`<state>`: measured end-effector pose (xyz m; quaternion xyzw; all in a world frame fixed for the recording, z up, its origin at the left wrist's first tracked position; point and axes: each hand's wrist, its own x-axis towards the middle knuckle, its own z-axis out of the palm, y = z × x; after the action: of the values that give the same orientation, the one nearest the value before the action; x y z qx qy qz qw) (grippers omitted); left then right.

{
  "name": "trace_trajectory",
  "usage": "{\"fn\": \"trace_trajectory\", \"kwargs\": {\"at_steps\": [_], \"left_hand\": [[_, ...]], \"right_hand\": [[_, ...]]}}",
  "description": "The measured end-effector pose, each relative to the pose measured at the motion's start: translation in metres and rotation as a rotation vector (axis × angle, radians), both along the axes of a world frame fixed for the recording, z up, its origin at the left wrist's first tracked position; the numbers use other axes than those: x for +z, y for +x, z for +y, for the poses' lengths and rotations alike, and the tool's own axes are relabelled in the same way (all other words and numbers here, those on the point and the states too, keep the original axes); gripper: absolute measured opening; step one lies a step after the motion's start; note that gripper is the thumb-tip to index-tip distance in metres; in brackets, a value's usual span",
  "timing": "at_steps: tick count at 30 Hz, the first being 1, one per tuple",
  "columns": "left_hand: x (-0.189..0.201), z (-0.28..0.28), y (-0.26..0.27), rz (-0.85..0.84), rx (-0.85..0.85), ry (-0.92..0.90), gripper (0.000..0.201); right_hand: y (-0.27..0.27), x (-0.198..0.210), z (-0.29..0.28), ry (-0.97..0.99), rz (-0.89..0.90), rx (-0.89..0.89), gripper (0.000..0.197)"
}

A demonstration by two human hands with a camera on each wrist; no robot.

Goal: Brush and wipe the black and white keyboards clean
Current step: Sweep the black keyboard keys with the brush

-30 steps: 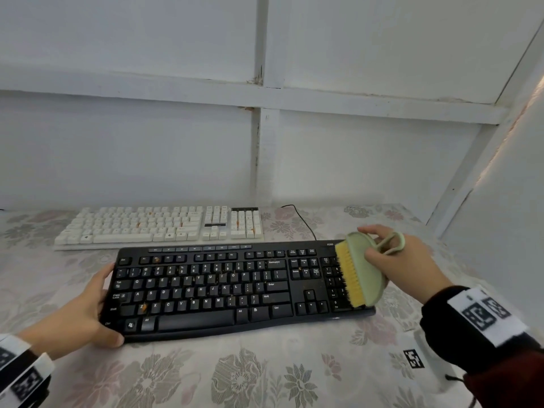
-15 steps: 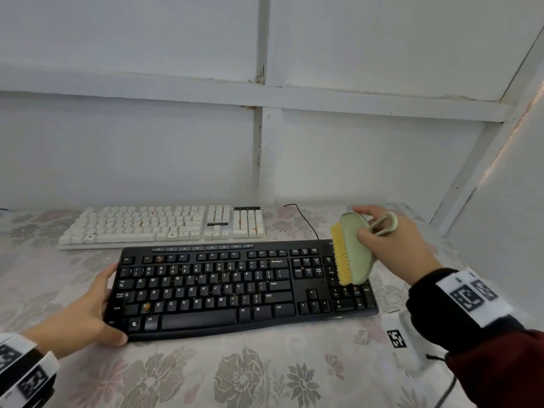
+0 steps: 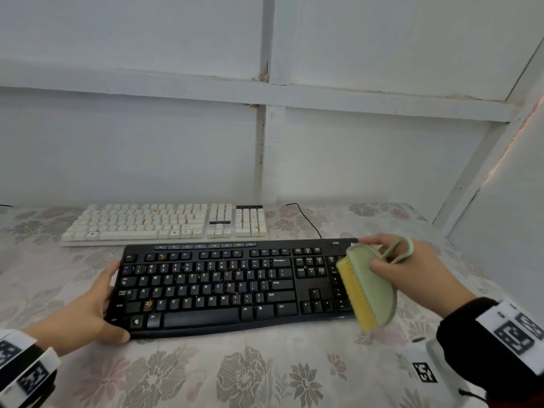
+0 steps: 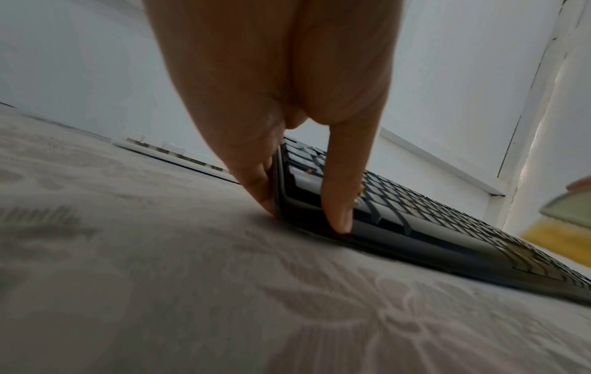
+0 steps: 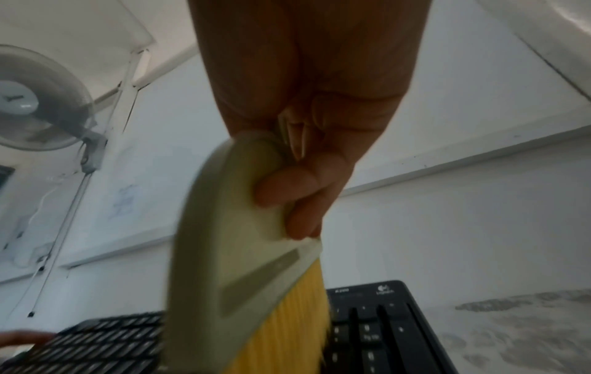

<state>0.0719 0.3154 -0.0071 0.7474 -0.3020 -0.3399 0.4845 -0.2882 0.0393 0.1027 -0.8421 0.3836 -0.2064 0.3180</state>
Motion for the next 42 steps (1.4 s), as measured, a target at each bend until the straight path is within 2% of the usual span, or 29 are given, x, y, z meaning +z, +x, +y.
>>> {"fn": "trace_trajectory", "kwargs": {"at_steps": [4,10,18,20,25,28,37,42], "left_hand": [[0.000,0.000,0.000,-0.025,-0.021,0.010,0.121],[-0.007,0.002,0.007,-0.128,-0.040,0.048,0.118],[-0.005,0.002,0.006,-0.170,-0.025,0.070,0.120],[-0.006,0.003,0.006,-0.165,-0.023,0.072,0.121],[-0.009,0.002,0.006,-0.119,-0.008,0.052,0.134],[-0.005,0.000,0.003,-0.101,0.002,0.038,0.123],[-0.008,0.002,0.006,-0.141,-0.006,0.067,0.123],[-0.006,0.001,0.005,-0.126,-0.001,0.049,0.121]], "right_hand": [[0.017,0.008,-0.014,-0.037,-0.155,-0.087,0.037],[0.034,-0.001,-0.023,-0.036,-0.088,-0.073,0.038],[0.001,-0.014,0.006,0.009,0.020,0.013,0.034],[-0.001,-0.008,0.005,0.009,-0.002,0.001,0.034],[0.017,0.004,-0.009,-0.050,-0.182,-0.101,0.037],[0.027,0.002,-0.014,-0.067,-0.188,-0.097,0.037],[0.034,-0.003,-0.018,-0.063,-0.229,-0.072,0.038],[0.043,-0.006,-0.011,-0.038,-0.116,-0.041,0.037]]}}
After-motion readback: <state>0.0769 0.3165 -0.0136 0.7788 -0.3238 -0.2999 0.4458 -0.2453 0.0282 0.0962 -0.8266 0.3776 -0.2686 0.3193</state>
